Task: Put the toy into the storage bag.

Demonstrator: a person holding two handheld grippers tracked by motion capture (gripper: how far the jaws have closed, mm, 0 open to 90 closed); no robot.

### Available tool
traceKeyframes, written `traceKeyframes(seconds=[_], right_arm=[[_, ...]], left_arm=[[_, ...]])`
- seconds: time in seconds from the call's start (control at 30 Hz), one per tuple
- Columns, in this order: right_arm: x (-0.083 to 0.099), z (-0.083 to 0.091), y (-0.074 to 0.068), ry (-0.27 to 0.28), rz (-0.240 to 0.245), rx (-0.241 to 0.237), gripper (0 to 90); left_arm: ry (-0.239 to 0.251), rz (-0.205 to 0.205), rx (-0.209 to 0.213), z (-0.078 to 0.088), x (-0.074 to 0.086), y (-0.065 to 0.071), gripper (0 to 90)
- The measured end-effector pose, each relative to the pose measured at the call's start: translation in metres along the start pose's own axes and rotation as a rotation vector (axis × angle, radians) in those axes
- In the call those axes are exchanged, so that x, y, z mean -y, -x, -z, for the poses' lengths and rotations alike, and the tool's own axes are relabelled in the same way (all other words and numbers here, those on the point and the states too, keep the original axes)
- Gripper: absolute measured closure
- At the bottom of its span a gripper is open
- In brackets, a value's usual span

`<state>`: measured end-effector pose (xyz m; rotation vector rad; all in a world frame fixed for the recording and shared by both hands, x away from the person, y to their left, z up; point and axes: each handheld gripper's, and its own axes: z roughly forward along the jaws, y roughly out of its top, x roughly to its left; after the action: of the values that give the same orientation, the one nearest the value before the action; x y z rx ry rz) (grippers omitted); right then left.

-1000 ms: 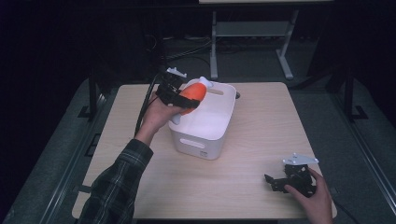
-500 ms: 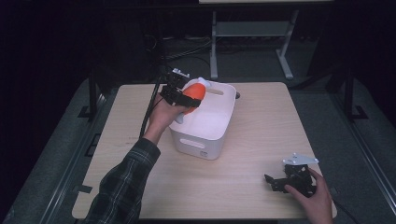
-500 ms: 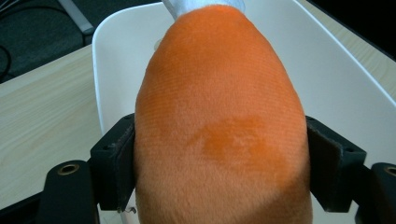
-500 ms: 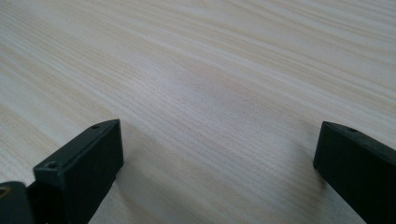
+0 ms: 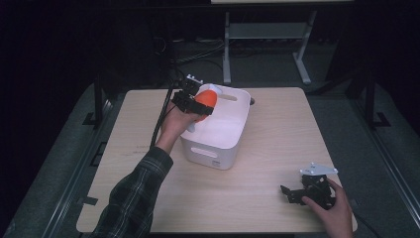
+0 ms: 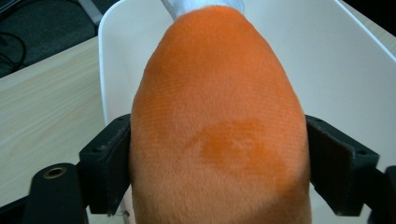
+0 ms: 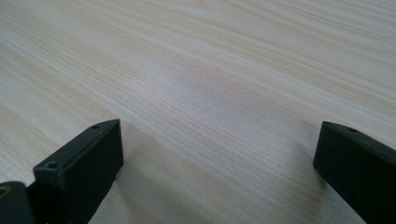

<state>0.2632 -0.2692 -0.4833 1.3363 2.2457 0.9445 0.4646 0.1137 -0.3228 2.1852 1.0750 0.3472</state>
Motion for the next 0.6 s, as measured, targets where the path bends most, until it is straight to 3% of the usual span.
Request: traceKeyframes(seconds=[0.33, 0.6], right_arm=[[0.0, 0.0, 0.0, 0.0, 0.001, 0.0, 0.8], [0.0, 0.0, 0.0, -0.001, -0.001, 0.0, 0.9]], left_arm=[[0.011, 0.003, -0.01, 0.002, 0.003, -0.003, 14.7], [0.032, -0.021, 0.024, 0.014, 0.006, -0.005, 14.7]])
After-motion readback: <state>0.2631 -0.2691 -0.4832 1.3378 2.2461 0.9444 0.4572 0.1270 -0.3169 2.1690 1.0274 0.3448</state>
